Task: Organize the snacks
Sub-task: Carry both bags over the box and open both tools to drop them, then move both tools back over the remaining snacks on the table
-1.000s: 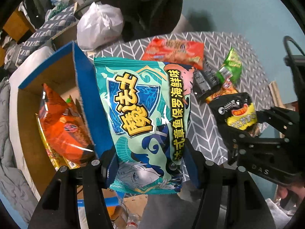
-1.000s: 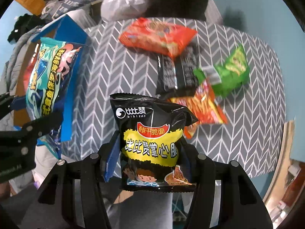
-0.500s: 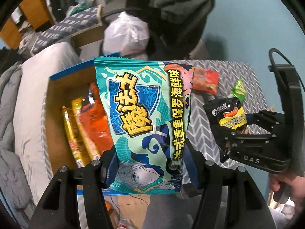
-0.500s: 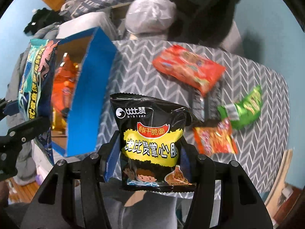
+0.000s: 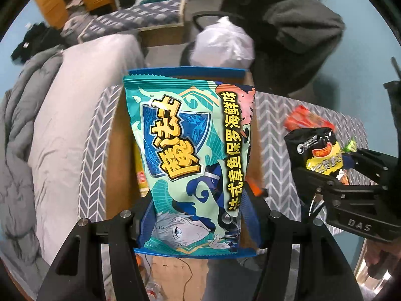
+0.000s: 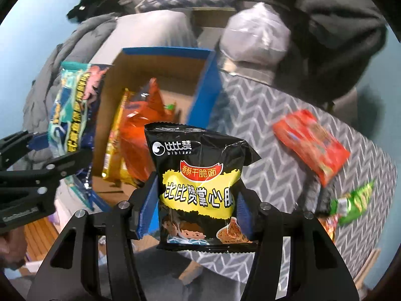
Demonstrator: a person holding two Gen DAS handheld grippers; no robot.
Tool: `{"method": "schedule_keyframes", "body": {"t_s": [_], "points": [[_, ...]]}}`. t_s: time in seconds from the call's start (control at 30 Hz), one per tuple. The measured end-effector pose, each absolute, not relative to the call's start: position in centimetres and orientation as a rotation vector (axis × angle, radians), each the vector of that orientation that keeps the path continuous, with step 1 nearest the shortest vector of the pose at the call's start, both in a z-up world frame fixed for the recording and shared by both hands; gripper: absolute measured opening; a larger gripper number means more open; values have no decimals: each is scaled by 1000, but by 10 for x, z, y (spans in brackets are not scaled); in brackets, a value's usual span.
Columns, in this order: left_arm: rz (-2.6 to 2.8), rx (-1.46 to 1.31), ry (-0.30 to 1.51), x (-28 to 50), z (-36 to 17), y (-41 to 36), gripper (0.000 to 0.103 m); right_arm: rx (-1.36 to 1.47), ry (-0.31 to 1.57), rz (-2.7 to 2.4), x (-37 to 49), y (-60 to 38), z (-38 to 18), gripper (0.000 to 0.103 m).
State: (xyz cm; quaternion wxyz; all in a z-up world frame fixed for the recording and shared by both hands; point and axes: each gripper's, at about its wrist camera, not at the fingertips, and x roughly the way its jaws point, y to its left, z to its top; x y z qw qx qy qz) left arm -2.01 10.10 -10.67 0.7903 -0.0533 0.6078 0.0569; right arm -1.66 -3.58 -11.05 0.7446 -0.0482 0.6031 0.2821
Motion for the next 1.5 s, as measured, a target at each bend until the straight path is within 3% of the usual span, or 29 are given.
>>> {"method": "schedule_keyframes", "body": {"t_s": [0.7,0.9,1.07,1.13,1.2,1.5], "points": [[228,-260,1382,-1,-174,156,62,-265,1336,734,40,79,-121,56],[256,-283,1381,-1,-175,168,72,-299,1351,752,53,97,-126,56],[281,-337,1365,-2,-167,182,73,-289,1370,770,60,107,-130,56],[295,-343,1359,-2,-163,186,74,-295,1369,765,62,111,-130,59],[307,-347,1352,-3,-159,188,74,-301,1361,759,62,113,-129,70],[334,-324,1324,-10,-144,188,74,-312,1318,759,59,114,-115,75]]}}
